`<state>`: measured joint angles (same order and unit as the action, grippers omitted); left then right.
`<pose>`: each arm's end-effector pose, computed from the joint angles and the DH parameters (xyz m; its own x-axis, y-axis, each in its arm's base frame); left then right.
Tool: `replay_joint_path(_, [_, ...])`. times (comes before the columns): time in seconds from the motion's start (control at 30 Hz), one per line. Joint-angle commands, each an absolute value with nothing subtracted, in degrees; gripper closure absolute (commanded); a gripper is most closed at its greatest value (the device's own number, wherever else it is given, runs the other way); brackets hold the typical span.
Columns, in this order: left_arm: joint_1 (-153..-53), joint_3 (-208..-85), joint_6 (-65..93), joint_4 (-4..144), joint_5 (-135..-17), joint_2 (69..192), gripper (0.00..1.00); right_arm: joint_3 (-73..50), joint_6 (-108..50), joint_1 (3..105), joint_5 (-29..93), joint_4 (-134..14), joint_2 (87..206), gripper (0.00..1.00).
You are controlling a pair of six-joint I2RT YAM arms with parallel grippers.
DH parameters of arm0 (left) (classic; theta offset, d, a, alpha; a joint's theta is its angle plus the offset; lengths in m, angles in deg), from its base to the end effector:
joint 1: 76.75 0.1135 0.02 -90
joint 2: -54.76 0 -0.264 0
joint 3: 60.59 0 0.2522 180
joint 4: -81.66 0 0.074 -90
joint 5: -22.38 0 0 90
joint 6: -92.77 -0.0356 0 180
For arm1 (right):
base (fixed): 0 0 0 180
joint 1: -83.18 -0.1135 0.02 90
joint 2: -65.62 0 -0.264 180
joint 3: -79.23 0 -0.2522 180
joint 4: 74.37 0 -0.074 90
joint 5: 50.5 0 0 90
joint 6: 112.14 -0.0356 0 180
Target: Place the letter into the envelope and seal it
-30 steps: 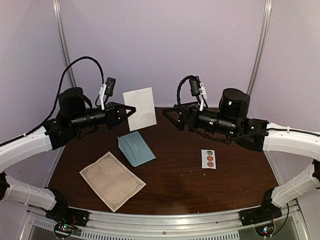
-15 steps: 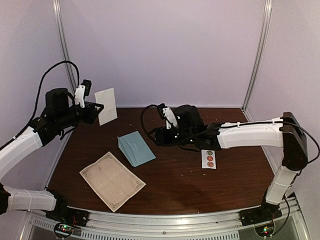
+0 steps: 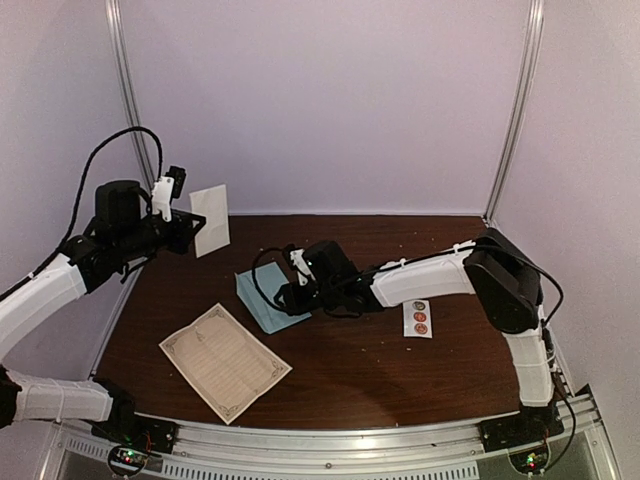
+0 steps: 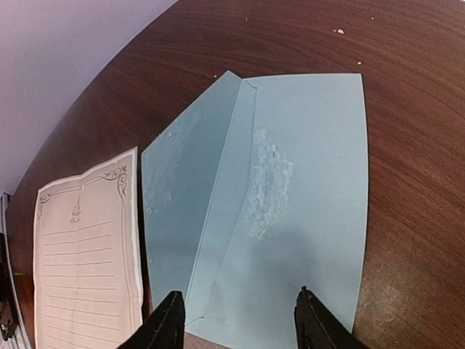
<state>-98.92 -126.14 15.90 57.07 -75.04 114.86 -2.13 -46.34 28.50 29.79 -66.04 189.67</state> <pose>0.2230 -0.0958 0.3305 -0.4064 -0.0777 -0.9104 0.4055 0.8776 -0.2558 0.2763 0.4003 0.1634 -0.6558 -0.2267 -0.7201 -0.6759 0.6012 0.4263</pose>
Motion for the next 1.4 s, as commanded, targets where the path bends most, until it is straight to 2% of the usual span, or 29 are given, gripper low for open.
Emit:
replay_joint_path(0.0, [-98.63, -125.42, 14.90, 58.38, -76.14, 115.58, 1.00, 1.12, -46.99, 28.42, 29.87, -66.94, 192.93, 0.48])
replay_joint_path(0.4, [-98.59, -125.15, 14.99, 58.36, -76.20, 115.45, 1.00, -0.85, -52.54, 30.02, 30.38, -65.49, 195.50, 0.47])
replay_joint_path(0.63, [-98.63, -125.01, 14.90, 58.35, -75.81, 114.98, 1.00, -9.05, -55.72, 30.36, 30.03, -65.11, 191.93, 0.47])
replay_joint_path(0.9, [-98.61, -124.82, 15.06, 58.34, -75.84, 114.64, 1.00, -22.12, -63.61, 30.17, 30.87, -63.46, 182.07, 0.49])
replay_joint_path(1.17, [-98.59, -124.54, 15.79, 58.42, -77.21, 115.39, 1.00, -35.36, -74.87, 28.00, 25.61, -67.42, 172.85, 0.49])
replay_joint_path(1.37, [-98.63, -124.54, 15.84, 58.48, -77.52, 115.93, 1.00, -38.47, -79.16, 25.62, 25.77, -68.33, 166.34, 0.50])
